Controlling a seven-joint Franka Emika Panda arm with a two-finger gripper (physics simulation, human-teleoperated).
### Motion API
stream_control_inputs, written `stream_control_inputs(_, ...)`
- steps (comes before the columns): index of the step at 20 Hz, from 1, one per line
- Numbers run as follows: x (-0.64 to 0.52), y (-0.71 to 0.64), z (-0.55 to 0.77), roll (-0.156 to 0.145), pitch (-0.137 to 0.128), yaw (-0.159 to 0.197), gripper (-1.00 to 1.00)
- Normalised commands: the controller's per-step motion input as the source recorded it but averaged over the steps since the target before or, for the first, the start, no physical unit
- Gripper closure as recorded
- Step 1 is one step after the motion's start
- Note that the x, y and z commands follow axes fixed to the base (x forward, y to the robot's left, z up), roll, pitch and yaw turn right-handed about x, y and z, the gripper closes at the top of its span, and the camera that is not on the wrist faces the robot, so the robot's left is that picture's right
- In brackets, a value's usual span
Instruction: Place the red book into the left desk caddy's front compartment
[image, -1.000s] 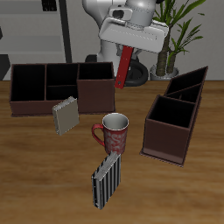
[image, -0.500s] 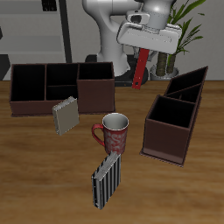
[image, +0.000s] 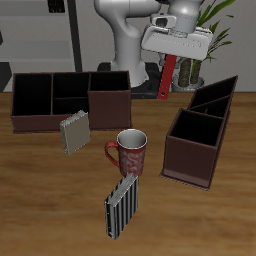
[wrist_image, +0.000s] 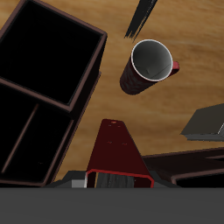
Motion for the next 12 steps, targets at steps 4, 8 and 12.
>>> stream_control_inputs(4, -0.1, 0.28, 0.08, 0.028, -0.018, -0.018, 1.0)
stream_control_inputs(8, 0.1, 0.22, 0.1, -0.031, -0.012, -0.069, 1.0)
stream_control_inputs(12, 0.11, 0.28, -0.03, 0.01, 0.033, -0.085, 1.0)
